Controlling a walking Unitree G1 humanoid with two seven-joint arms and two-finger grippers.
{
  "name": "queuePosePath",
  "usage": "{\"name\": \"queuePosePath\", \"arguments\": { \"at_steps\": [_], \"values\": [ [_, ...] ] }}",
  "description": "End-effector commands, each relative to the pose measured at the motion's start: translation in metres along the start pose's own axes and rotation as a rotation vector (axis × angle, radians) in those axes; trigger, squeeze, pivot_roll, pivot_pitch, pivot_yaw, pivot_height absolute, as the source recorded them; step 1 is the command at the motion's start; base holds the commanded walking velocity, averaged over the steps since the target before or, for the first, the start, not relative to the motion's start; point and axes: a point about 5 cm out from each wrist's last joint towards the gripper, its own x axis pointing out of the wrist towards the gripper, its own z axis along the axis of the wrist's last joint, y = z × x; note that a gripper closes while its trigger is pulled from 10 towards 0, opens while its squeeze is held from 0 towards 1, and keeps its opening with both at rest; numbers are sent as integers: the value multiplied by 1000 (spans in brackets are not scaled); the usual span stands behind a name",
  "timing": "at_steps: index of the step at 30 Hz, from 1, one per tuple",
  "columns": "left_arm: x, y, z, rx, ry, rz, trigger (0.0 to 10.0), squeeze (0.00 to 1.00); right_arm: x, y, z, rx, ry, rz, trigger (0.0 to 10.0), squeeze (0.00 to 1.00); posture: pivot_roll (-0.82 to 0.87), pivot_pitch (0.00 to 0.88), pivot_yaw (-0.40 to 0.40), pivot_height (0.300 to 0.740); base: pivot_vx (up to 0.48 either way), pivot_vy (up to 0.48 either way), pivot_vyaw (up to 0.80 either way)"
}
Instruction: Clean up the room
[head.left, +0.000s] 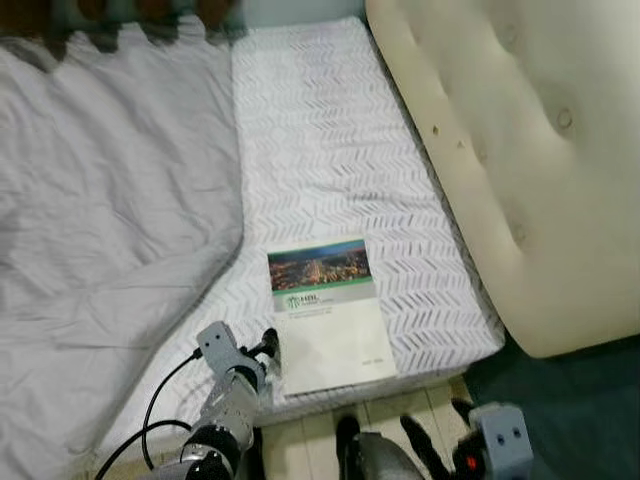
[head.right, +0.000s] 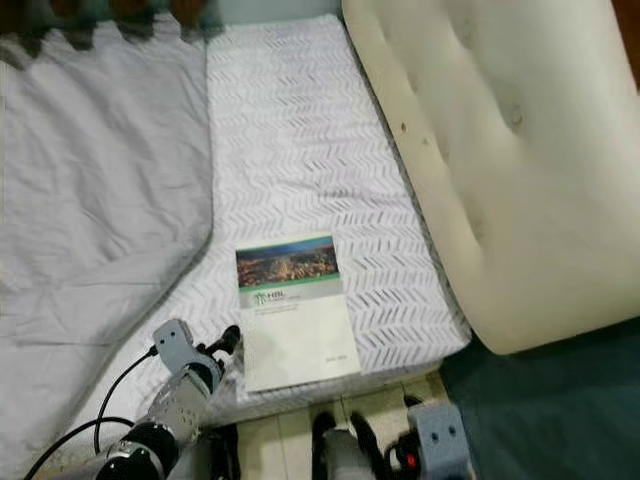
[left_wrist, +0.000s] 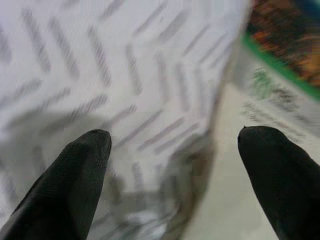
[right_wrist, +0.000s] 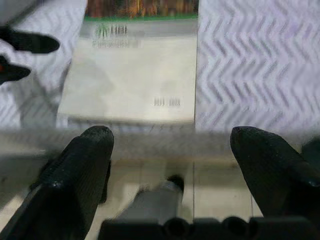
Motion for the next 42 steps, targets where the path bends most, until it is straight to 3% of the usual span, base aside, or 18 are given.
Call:
{"name": "queuePosePath", "arguments": {
  "at_steps": [1,4,8,12,14,15,16,18,19,20,21,24,28,31,42],
  "values": [
    [-4,-4,-16,78,43,-81,10000,1000,7,-9,-8,38,12,-32,10000,0,-136,153,-53,740,0,0,0],
    [-8,-4,-13,144,8,-156,10000,1000,21,-13,-4,59,-33,-48,10000,0,-108,99,-48,740,0,0,0],
    [-19,-6,3,368,-118,-247,10000,1000,34,-23,11,78,-138,-113,10000,0,-46,16,-31,740,0,0,0],
    [-54,-12,34,884,-382,-400,10000,1000,37,-34,21,81,-242,-234,10000,0,3,0,-9,740,0,0,0],
    [-65,-12,38,1012,-429,-450,10000,1000,40,-36,16,95,-234,-254,10000,0,4,0,-5,740,0,0,0],
    [-67,-11,38,1038,-433,-458,10000,890,42,-37,13,100,-229,-257,10000,0,6,0,-5,740,0,0,0],
    [-69,-8,42,1014,-434,-417,10000,0,46,-37,12,106,-223,-258,10000,0,12,0,-8,740,0,0,0],
    [-71,0,50,925,-447,-307,10000,0,53,-36,10,105,-211,-239,10000,0,17,0,-9,740,0,0,0],
    [-71,0,50,925,-447,-307,10000,0,53,-36,10,105,-211,-239,10000,0,17,0,-9,740,0,0,0],
    [-68,3,49,811,-416,-255,10000,0,60,-35,10,103,-201,-224,10000,0,28,0,-20,740,0,0,0],
    [-66,3,47,773,-401,-243,10000,0,62,-36,10,105,-197,-221,10000,0,28,0,-23,740,0,0,0],
    [-68,-3,44,775,-396,-233,10000,0,67,-37,10,106,-199,-216,10000,0,31,0,-30,740,0,96,0],
    [-67,5,38,691,-345,-175,10000,0,71,-39,11,104,-207,-197,10000,0,28,0,-45,740,0,458,0],
    [-70,11,35,684,-322,-141,10000,0,69,-39,9,96,-202,-181,10000,0,27,0,-52,740,0,459,0],
    [-72,11,34,671,-302,-119,10000,0,75,-35,9,84,-193,-143,10000,0,32,0,-61,740,0,458,0]
  ]
}}
